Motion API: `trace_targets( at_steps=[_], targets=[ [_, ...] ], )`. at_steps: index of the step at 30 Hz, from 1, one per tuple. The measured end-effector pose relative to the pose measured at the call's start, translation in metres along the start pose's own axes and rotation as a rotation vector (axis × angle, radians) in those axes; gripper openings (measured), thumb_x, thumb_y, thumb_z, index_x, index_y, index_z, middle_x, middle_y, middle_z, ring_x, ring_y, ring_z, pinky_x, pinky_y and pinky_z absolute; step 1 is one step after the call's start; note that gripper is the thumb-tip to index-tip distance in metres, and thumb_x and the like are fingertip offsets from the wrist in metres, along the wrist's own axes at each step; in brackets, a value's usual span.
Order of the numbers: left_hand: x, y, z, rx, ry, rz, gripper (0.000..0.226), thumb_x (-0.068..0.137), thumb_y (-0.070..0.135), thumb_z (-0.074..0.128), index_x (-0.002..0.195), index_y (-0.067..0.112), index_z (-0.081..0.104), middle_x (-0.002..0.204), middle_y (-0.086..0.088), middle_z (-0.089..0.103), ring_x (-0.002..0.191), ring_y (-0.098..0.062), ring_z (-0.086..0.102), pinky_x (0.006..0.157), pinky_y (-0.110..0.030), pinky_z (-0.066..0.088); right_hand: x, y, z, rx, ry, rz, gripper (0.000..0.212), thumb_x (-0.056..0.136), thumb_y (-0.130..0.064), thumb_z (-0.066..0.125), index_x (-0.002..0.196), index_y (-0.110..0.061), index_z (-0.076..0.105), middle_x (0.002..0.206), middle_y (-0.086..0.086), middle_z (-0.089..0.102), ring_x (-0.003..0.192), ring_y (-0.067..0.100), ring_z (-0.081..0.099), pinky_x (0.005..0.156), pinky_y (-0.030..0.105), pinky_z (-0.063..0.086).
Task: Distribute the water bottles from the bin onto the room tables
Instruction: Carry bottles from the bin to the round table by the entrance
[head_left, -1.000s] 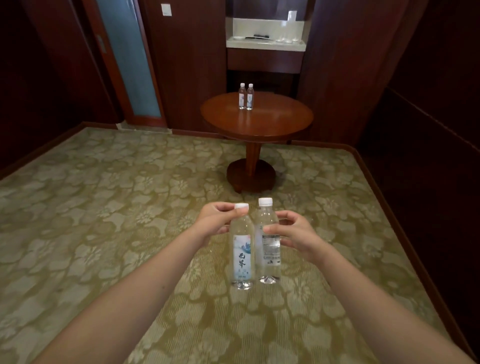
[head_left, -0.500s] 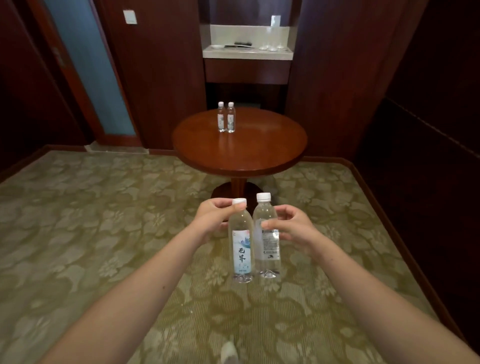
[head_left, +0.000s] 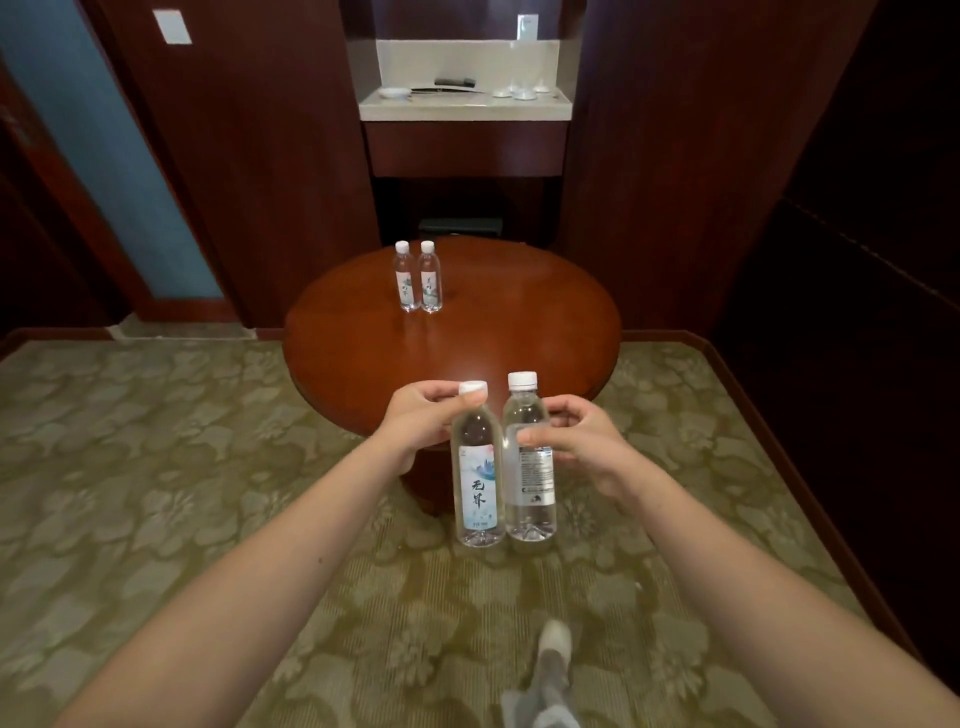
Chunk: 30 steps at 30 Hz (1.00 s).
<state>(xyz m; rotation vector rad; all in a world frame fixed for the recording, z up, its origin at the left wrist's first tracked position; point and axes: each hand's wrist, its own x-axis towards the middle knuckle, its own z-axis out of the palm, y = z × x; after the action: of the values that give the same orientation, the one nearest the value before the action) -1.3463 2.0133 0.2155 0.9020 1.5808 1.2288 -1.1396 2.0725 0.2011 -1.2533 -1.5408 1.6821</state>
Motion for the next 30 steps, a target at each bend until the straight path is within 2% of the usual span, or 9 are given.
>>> trace_targets(
  at_steps=[3,6,11,15,19,23,27,30],
  targets=[
    [0.065,0.011,0.004,0.007,0.046,0.009,0.033,0.071,0.034,0.086,0.099,0.020,0.074,0.096,-0.002,0.077,0.101,-0.025,0.071,0.092,-0.046,0.056,0.072,-0.011,-0.018,0.004,-0.018,0.000,0.062,0.063,-0.010,0.091,0.118,-0.011,0.061,0.112,0.012,0.069,0.096,0.023,0.072,0.089,0.045,0.059],
    [0.128,0.027,0.013,0.016,0.079,0.019,0.035,0.071,0.033,0.086,0.101,0.021,0.075,0.097,0.001,0.077,0.105,-0.026,0.069,0.095,-0.048,0.054,0.142,-0.028,-0.038,-0.032,-0.033,0.003,0.071,0.058,-0.015,0.094,0.121,-0.013,0.060,0.116,0.013,0.069,0.104,0.028,0.071,0.091,0.054,0.056],
    [0.216,0.048,0.027,-0.002,0.145,0.046,0.035,0.073,0.029,0.085,0.105,0.020,0.075,0.101,-0.004,0.076,0.104,-0.027,0.069,0.091,-0.044,0.056,0.240,-0.059,-0.072,-0.064,-0.111,-0.008,0.066,0.062,-0.010,0.092,0.119,-0.014,0.059,0.116,0.013,0.070,0.107,0.027,0.069,0.094,0.049,0.056],
    [0.269,0.056,0.035,-0.007,0.177,0.064,0.040,0.072,0.026,0.085,0.110,0.017,0.073,0.102,-0.001,0.076,0.101,-0.020,0.070,0.086,-0.031,0.058,0.293,-0.075,-0.087,-0.071,-0.134,-0.029,0.060,0.065,-0.003,0.088,0.116,-0.011,0.059,0.115,0.015,0.068,0.103,0.024,0.069,0.085,0.037,0.059],
    [0.323,0.061,0.039,0.005,0.187,0.072,0.040,0.072,0.025,0.085,0.109,0.017,0.073,0.103,0.001,0.075,0.102,-0.018,0.069,0.092,-0.034,0.056,0.345,-0.082,-0.098,-0.056,-0.131,-0.045,0.058,0.064,-0.001,0.088,0.114,-0.010,0.060,0.114,0.016,0.069,0.096,0.022,0.068,0.077,0.031,0.058],
    [0.377,0.064,0.039,0.009,0.191,0.073,0.038,0.074,0.025,0.084,0.110,0.018,0.073,0.104,0.000,0.074,0.103,-0.018,0.068,0.089,-0.032,0.056,0.396,-0.084,-0.104,-0.079,-0.092,-0.075,0.058,0.062,-0.002,0.090,0.110,-0.012,0.059,0.112,0.014,0.069,0.098,0.022,0.068,0.083,0.033,0.057],
    [0.433,0.067,0.038,0.007,0.158,0.098,0.030,0.077,0.016,0.081,0.106,0.020,0.071,0.105,-0.002,0.073,0.098,-0.012,0.068,0.077,-0.016,0.054,0.450,-0.087,-0.106,-0.097,-0.051,-0.095,0.059,0.062,-0.001,0.090,0.111,-0.013,0.058,0.111,0.010,0.067,0.100,0.023,0.068,0.086,0.033,0.058],
    [0.476,0.066,0.032,0.009,0.136,0.087,0.029,0.078,0.012,0.080,0.103,0.023,0.069,0.105,-0.001,0.073,0.097,-0.011,0.068,0.077,-0.016,0.054,0.493,-0.085,-0.103,-0.086,-0.027,-0.079,0.064,0.061,0.000,0.090,0.115,-0.010,0.056,0.113,0.009,0.065,0.102,0.023,0.069,0.090,0.037,0.057]
  ],
)
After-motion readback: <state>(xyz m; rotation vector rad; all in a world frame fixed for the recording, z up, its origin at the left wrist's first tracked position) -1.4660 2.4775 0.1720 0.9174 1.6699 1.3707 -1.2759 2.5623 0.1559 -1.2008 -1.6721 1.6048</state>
